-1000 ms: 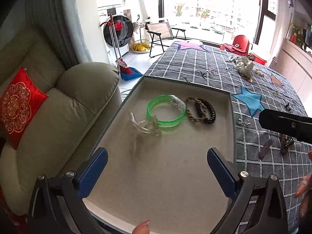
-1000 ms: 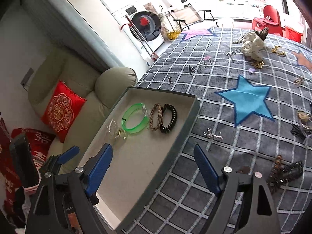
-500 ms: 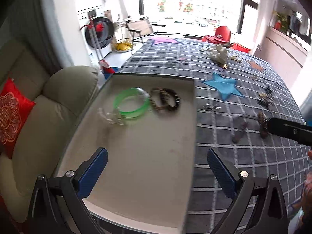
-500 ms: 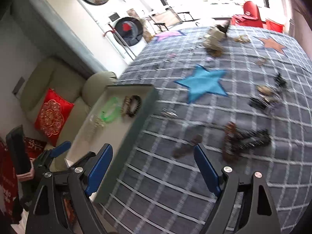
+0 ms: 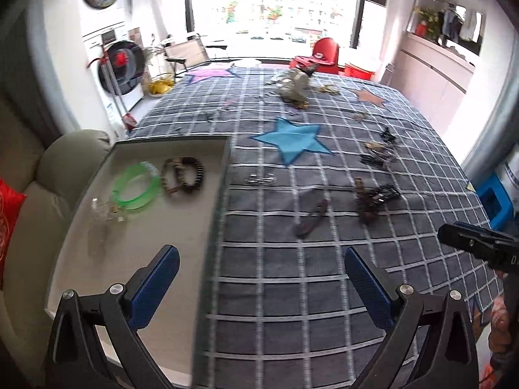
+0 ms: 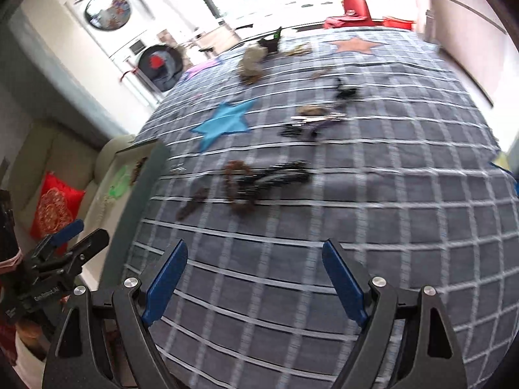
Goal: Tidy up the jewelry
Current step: 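Move both open tools over the bedspread toward the remaining hair clips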
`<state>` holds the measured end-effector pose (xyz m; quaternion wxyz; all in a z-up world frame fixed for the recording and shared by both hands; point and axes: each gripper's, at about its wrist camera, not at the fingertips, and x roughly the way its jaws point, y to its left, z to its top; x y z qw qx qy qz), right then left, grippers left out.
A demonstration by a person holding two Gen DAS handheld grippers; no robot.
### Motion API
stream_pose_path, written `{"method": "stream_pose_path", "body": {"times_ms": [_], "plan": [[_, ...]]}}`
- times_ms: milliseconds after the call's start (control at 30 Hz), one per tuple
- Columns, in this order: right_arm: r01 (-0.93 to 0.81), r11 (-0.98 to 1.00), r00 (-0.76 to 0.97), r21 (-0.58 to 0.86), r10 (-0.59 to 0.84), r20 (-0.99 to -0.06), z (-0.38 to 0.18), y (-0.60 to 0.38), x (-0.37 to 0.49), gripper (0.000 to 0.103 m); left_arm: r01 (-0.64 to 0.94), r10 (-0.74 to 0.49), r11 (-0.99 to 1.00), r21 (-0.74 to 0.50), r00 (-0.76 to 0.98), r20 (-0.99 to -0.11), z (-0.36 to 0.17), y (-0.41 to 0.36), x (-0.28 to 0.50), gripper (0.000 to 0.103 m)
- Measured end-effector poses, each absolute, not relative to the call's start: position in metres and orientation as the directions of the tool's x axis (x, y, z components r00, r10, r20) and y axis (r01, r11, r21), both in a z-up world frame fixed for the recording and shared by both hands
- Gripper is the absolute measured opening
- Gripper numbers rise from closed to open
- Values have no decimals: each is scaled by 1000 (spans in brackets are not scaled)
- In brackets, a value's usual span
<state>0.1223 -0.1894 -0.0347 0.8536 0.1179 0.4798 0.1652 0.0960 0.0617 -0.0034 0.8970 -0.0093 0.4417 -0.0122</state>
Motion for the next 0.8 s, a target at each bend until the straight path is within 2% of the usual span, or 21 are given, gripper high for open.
{"method": "stream_pose_path", "body": {"times_ms": [500, 633, 800], "plan": [[19, 969, 550, 247, 196, -812, -46, -267, 114, 87, 66, -59, 998, -26, 577, -815, -17, 21, 129, 102], [34, 972, 545, 231, 176, -820, -51, -271, 119, 87, 73, -22, 997, 28, 604, -797, -17, 10, 142, 102], [11, 978, 546, 208, 168, -821, -52, -267, 127, 87, 109, -51, 994, 16, 585, -809, -28, 15, 139, 102]]}}
